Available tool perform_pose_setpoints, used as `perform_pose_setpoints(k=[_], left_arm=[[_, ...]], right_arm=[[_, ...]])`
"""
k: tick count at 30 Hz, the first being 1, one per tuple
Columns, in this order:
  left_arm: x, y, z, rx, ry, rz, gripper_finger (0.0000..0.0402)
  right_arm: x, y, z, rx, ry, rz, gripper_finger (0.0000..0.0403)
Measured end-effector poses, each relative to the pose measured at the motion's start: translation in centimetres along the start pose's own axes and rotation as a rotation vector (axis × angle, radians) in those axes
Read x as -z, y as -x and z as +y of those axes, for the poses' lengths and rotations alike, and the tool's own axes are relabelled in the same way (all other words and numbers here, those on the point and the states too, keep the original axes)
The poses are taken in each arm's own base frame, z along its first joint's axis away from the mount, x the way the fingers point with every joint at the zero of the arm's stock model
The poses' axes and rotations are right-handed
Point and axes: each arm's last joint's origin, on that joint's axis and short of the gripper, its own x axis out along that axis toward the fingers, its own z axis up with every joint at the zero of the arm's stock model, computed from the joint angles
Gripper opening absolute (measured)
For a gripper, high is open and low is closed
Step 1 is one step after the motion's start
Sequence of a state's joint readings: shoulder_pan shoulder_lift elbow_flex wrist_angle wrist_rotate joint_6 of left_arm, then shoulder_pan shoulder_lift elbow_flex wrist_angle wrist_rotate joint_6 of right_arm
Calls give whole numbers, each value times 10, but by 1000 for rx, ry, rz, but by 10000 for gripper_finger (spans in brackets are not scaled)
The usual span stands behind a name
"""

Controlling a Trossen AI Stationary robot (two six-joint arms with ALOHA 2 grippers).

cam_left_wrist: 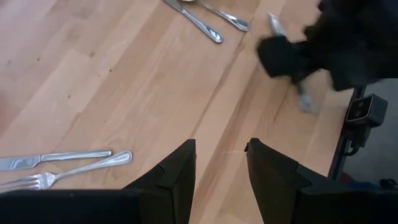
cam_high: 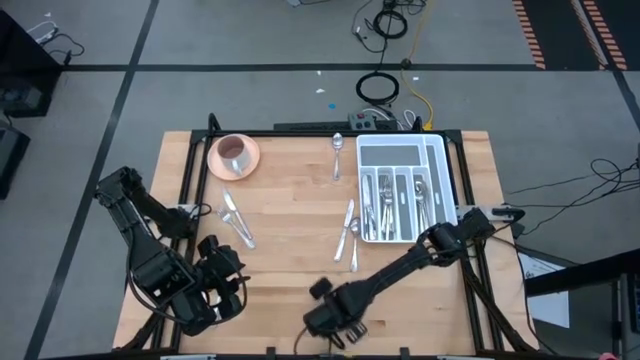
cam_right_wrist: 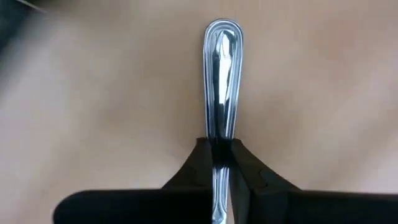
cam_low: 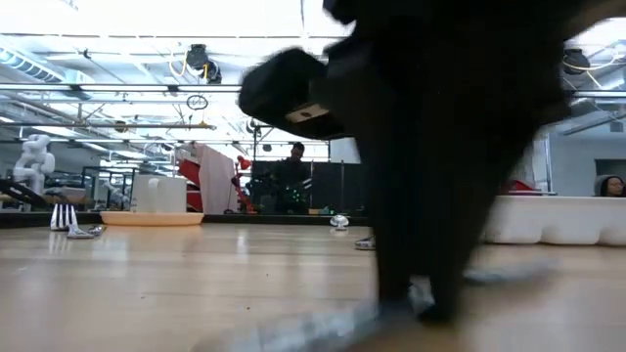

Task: Sort silverware
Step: Put the silver table knife into the silverware rack

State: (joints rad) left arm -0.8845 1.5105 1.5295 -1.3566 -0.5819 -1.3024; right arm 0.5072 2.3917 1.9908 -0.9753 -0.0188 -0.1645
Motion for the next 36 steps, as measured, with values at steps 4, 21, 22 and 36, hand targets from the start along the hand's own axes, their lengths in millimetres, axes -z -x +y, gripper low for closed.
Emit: perform_pose_setpoints(k=[4, 21, 22, 36], left_arm=[[0, 0, 0, -2, 0, -6, 145], [-2, 0, 0, -12, 9, -59, 145], [-2, 0, 0, -14, 16, -69, 145], [-5, 0, 1, -39, 33, -172, 145]], right_arm=[[2, 13, -9, 57, -47, 1, 0], [48, 146, -19, 89, -97, 51, 0], [56, 157, -23, 100, -109, 71, 0], [142, 277, -53, 298, 15, 46, 0]])
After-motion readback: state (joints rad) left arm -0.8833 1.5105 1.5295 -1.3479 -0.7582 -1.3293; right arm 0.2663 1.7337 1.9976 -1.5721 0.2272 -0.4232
